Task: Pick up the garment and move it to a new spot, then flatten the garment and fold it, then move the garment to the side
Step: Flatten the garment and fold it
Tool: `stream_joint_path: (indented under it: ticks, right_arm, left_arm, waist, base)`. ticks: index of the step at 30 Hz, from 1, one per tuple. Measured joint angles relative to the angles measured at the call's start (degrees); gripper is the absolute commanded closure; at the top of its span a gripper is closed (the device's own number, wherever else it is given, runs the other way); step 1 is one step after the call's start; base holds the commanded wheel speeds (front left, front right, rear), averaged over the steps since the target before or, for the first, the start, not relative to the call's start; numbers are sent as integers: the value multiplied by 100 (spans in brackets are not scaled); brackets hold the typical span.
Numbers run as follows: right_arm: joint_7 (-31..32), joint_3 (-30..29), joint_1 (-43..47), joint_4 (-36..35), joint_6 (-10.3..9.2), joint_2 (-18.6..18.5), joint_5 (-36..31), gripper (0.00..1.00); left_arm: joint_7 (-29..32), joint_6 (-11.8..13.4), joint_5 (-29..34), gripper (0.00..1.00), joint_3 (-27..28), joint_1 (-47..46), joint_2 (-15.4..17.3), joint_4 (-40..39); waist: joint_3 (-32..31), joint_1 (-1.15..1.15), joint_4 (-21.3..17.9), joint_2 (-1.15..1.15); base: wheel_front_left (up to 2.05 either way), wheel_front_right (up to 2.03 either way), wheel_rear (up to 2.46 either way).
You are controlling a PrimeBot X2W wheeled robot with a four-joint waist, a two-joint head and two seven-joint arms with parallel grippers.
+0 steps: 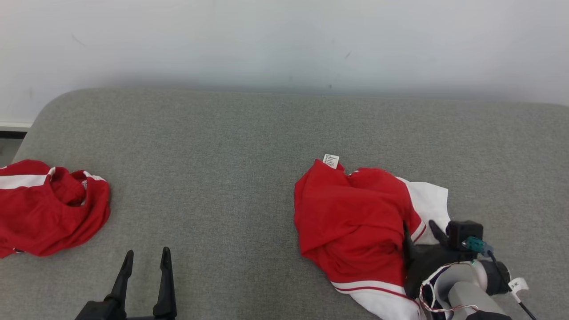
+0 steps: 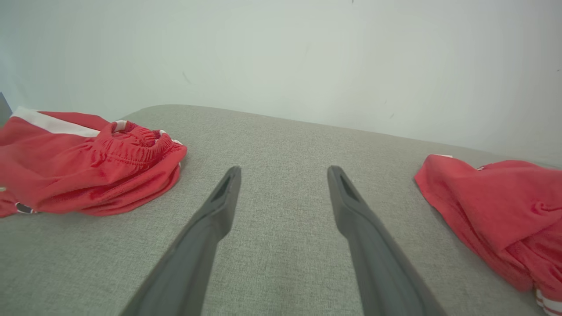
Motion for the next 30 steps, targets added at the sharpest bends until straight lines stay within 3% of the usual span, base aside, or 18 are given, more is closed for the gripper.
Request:
stream_joint_path:
  ticks: [2, 3, 5, 10, 15, 24, 29, 30]
  right_arm:
    - [88, 24, -131, 355, 0, 45, -9, 0]
    - [125, 24, -182, 494, 0, 79, 40, 21]
    - [174, 79, -276, 709, 0, 124, 169, 100]
    - [87, 270, -564, 842, 0, 99, 305, 100]
    - [8, 338, -1256, 494, 0, -280, 338, 100]
    - [-11, 568, -2607, 222, 0, -887, -267, 100]
    - [-12, 272, -3083, 333, 1, -1088, -710, 100]
    - [-12, 232, -3126, 445, 1, -1098, -822, 76]
  left_arm:
    - [0, 0, -1, 0, -4, 1, 0, 5]
    - [0, -1, -2, 0, -8, 2, -1, 11]
    - [0, 0, -12, 0, -23, 2, -1, 23]
    - [0, 19, -34, 0, -70, -11, -1, 22]
    - [0, 45, -82, 0, -124, -49, -1, 1]
    - [0, 94, -246, 0, -504, -381, 1, 12]
    - [0, 145, -375, 0, -771, -569, -2, 0]
    - [1, 155, -382, 0, -822, -598, 1, 5]
  waist:
    - [20, 0, 33, 0]
    - [28, 0, 50, 0]
    - [40, 0, 83, 0]
    - [89, 0, 148, 0]
    - [191, 0, 196, 0]
    - [538, 0, 466, 0]
    - [733, 0, 715, 0]
    - [770, 1, 765, 0]
  base:
    - [0, 0, 0]
    - [0, 0, 0]
    - [0, 0, 0]
    - [0, 0, 0]
    - [0, 0, 0]
    - [0, 0, 0]
    - [0, 0, 0]
    - [0, 0, 0]
